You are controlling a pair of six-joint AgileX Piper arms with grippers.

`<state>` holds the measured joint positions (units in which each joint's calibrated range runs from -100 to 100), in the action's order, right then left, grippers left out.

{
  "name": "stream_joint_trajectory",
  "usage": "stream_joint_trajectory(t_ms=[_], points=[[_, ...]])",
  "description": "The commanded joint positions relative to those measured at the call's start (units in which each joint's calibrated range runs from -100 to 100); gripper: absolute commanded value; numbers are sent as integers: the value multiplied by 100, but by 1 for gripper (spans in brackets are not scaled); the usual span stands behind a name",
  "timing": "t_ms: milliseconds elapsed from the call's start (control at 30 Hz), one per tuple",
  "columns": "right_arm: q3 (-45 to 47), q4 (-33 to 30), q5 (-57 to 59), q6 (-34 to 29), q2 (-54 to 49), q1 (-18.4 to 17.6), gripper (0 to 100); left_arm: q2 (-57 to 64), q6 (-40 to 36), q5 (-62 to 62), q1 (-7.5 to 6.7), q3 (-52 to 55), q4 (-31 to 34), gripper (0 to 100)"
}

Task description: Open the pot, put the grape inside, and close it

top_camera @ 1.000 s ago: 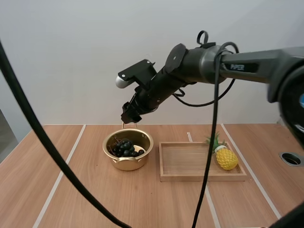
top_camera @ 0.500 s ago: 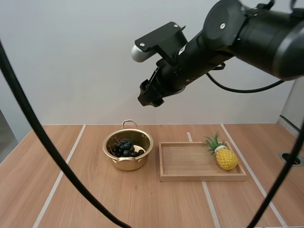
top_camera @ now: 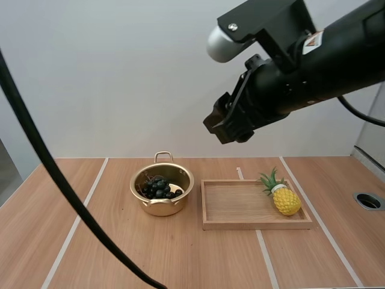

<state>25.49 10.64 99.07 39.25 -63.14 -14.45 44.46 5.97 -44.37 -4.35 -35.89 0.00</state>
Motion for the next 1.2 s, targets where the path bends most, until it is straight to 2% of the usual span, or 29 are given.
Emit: stream_joint_trajectory(t_ms=[0,200,500,833,1167], points=[[-1,-151,93,-210,-358,5,65,27,-43,100,-4,-26,0,0],[-1,-207,93,-442,-820,5,1,27,-43,100,-4,-26,0,0],[205,-388,93,-590,-1412,114,0,27,-43,-80,-4,-26,0,0],[453,-426,93,-610,-2014,114,0,-127,-98,-3057,-4,14,0,0],[1183,-379,93,-668,-2713,114,0,-385,-318,-4361,-4,14,0,0]])
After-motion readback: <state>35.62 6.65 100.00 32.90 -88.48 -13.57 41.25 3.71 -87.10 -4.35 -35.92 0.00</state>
